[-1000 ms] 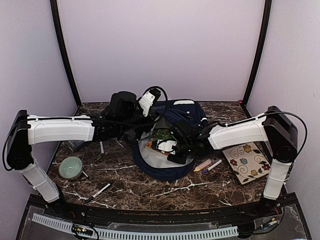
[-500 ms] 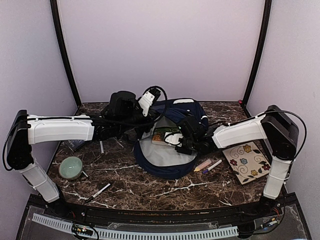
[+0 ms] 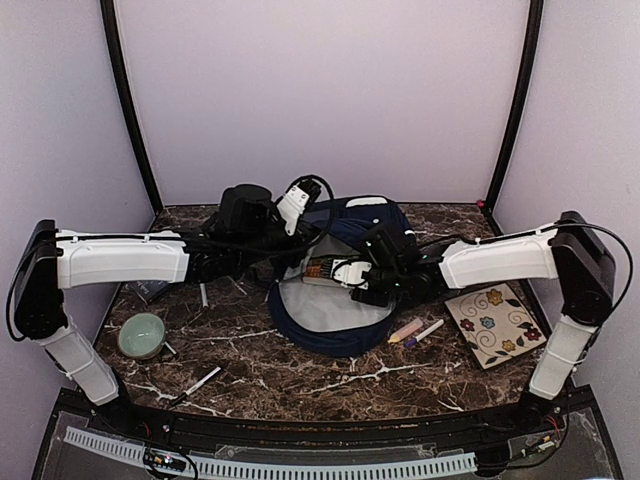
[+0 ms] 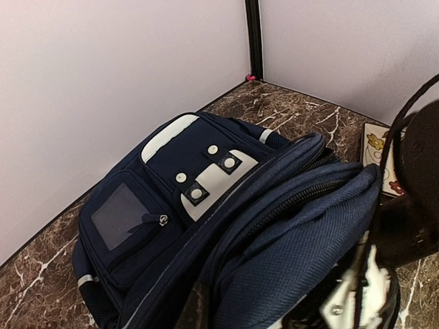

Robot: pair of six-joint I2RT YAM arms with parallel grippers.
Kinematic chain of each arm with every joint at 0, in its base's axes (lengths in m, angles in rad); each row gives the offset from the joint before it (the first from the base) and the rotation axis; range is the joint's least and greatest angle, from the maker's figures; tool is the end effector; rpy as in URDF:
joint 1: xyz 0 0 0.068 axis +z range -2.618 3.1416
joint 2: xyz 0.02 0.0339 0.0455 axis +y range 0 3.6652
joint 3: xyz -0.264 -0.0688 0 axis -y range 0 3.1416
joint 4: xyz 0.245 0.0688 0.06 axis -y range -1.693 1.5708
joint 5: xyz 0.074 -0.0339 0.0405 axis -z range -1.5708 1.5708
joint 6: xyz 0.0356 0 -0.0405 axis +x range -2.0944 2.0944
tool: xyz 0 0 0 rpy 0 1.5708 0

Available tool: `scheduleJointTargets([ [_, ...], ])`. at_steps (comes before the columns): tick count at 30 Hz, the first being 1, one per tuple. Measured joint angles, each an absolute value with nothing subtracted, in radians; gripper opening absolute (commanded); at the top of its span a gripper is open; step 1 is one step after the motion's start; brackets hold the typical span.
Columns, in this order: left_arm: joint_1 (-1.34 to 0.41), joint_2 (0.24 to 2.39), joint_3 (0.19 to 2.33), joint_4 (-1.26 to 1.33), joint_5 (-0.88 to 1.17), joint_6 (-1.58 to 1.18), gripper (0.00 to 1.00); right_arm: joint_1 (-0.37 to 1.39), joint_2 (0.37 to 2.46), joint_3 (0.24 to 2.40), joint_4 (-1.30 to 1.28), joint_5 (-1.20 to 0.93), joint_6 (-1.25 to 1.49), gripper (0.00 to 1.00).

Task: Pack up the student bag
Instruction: Adjust the book in the largest pocket of the bag, then place the largest pocket of the bag in the student bag.

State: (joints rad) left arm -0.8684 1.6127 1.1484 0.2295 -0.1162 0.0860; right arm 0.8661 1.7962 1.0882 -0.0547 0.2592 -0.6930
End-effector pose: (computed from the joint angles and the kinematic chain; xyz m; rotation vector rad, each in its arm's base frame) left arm 0.2508 -0.2899 0.2958 0.7639 1.6597 -0.4509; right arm 0.2547 0.2855 0.1822 -1.5309 1.7319 -0.2144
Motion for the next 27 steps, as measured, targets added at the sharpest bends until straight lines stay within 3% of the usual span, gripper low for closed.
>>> scheduleJointTargets([
  [5, -0.868, 1.649, 1.167, 0.218, -0.159, 0.093, 0.00, 0.863, 1.616, 1.056, -0.226, -0.044, -0.696, 0.54],
  [14, -0.865, 1.695, 1.177, 0.132, -0.025, 0.066, 0.00, 0.854, 1.562, 1.021, -0.469, -0.363, -0.672, 0.53],
  [25, -0.863, 1.848, 1.172, 0.039, 0.124, 0.041, 0.04, 0.848, 1.583, 1.021, -0.464, -0.458, -0.616, 0.49],
  [27, -0.859, 1.879, 1.172, 0.059, 0.141, 0.040, 0.04, 0.848, 1.614, 1.020, -0.444, -0.450, -0.606, 0.45],
])
